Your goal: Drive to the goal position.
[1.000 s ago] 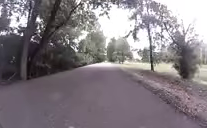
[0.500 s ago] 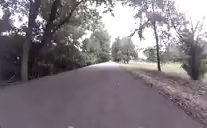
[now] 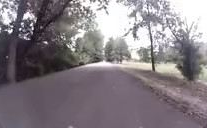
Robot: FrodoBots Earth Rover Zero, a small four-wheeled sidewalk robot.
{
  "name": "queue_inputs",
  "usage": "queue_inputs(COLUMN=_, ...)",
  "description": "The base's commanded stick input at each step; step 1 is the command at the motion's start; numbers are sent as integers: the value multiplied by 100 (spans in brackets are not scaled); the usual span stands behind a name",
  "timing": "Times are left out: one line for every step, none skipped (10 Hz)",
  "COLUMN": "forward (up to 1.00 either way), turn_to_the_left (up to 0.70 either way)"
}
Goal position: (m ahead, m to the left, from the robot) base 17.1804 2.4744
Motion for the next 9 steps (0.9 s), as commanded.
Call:
queue_inputs(forward=100, turn_to_the_left=-9)
queue_inputs(forward=100, turn_to_the_left=-9)
queue_inputs(forward=100, turn_to_the_left=-9)
queue_inputs(forward=100, turn_to_the_left=-8)
queue_inputs(forward=100, turn_to_the_left=-5)
queue_inputs(forward=100, turn_to_the_left=-2)
queue_inputs(forward=100, turn_to_the_left=1)
queue_inputs(forward=100, turn_to_the_left=1)
queue_inputs(forward=100, turn_to_the_left=1)
